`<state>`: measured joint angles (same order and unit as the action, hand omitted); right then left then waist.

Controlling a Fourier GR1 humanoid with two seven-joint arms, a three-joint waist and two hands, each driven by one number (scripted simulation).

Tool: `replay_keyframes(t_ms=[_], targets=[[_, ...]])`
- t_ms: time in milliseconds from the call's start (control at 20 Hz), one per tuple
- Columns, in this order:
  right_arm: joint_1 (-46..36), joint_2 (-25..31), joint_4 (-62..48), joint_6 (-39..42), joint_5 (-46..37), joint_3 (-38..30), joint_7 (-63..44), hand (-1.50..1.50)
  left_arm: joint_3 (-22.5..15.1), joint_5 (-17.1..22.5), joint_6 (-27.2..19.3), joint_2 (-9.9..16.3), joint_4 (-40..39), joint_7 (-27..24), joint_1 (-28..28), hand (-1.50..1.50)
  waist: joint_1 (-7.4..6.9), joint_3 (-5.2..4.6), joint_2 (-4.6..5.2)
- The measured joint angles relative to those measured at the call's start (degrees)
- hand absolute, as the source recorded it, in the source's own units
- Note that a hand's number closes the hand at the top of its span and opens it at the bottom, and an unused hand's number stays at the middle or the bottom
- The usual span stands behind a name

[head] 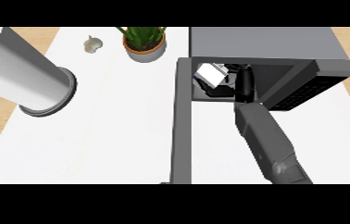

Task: Pick up the milk, place it into the microwave and close the microwave

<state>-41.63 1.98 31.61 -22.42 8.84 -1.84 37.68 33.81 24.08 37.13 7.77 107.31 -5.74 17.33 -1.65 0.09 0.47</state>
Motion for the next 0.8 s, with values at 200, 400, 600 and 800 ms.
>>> replay_keyframes(t_ms=[200, 400, 600, 800], targets=[[-3.96, 0.89, -6.87, -0.78, -1.28, -1.85, 5.24, 1.5, -0.05, -0.19, 0.25, -0.25, 0.06, -0.17, -0.25, -1.5, -0.15, 0.03, 0.13], [-7.94, 2.05, -12.43, -3.7, -3.7, -2.1, 7.36, 1.5, 0.47, -0.41, 0.99, 0.66, -2.38, -0.96, -1.32, -1.5, -0.39, 0.07, 0.41], [-10.92, 3.5, -17.01, -9.75, -8.03, -0.31, 8.01, 1.5, 0.53, -0.84, 1.24, 1.1, -3.69, -1.57, -2.4, -1.5, -0.79, 0.09, 0.73], [-13.39, 4.99, -20.9, -14.91, -11.74, 1.28, 7.56, 1.5, 0.49, -1.04, 2.06, 1.37, -4.43, -2.17, -2.53, -1.5, -1.23, 0.15, 1.02]])
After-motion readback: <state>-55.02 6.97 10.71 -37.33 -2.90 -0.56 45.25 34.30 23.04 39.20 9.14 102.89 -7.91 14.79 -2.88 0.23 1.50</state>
